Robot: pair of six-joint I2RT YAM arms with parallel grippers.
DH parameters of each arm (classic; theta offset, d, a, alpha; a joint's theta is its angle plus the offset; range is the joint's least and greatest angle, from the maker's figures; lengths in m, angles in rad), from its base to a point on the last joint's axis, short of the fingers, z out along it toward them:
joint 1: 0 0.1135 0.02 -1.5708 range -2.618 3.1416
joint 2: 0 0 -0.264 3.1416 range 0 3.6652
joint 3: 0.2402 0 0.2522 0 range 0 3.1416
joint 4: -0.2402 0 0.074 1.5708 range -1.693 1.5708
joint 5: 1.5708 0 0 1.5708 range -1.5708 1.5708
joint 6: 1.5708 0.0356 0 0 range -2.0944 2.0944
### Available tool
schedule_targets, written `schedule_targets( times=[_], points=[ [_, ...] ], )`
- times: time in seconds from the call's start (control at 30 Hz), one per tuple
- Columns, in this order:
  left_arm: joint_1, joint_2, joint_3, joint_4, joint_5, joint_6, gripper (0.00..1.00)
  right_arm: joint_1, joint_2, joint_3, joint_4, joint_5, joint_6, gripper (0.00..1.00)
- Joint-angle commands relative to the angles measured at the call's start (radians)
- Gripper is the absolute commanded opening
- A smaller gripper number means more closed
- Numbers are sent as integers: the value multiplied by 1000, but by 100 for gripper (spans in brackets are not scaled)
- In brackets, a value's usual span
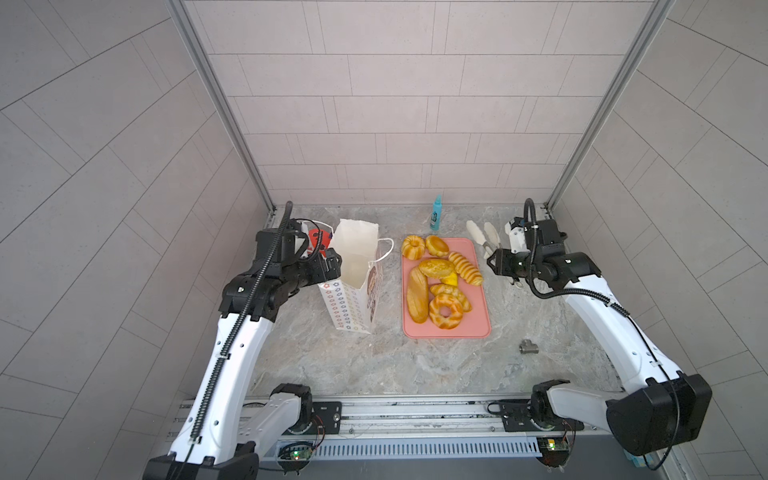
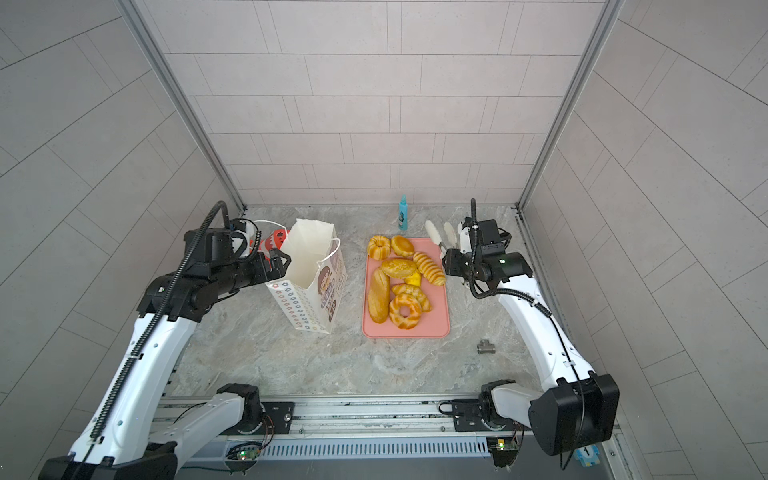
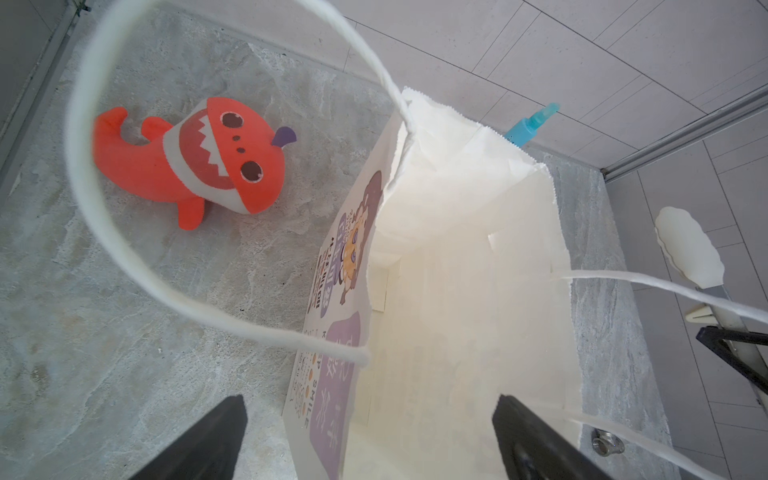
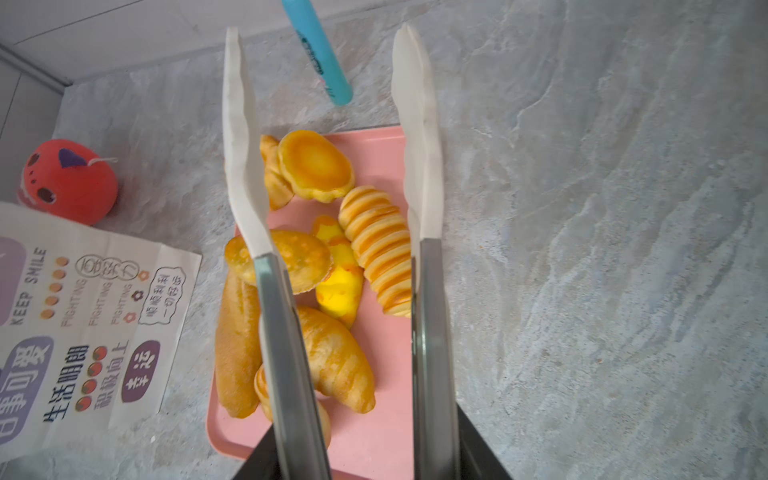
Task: Place the fake bread into the paper bag
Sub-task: 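Lift the tongs with the right gripper and swing them toward the tray, then lower the tongs onto the yellow round bun farthest from the robot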
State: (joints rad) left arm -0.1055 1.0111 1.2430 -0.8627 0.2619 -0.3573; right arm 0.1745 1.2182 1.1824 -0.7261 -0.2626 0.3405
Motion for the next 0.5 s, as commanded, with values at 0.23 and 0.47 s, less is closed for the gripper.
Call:
schedule_targets(
  times=[0.23, 0.47],
  points=[
    [10, 39, 29, -13, -14, 28, 92, 62, -44, -15, -42, -85, 39, 50],
    [9, 84, 26, 29, -10, 26, 80, 63, -45, -57, -49, -117, 62, 52]
  ],
)
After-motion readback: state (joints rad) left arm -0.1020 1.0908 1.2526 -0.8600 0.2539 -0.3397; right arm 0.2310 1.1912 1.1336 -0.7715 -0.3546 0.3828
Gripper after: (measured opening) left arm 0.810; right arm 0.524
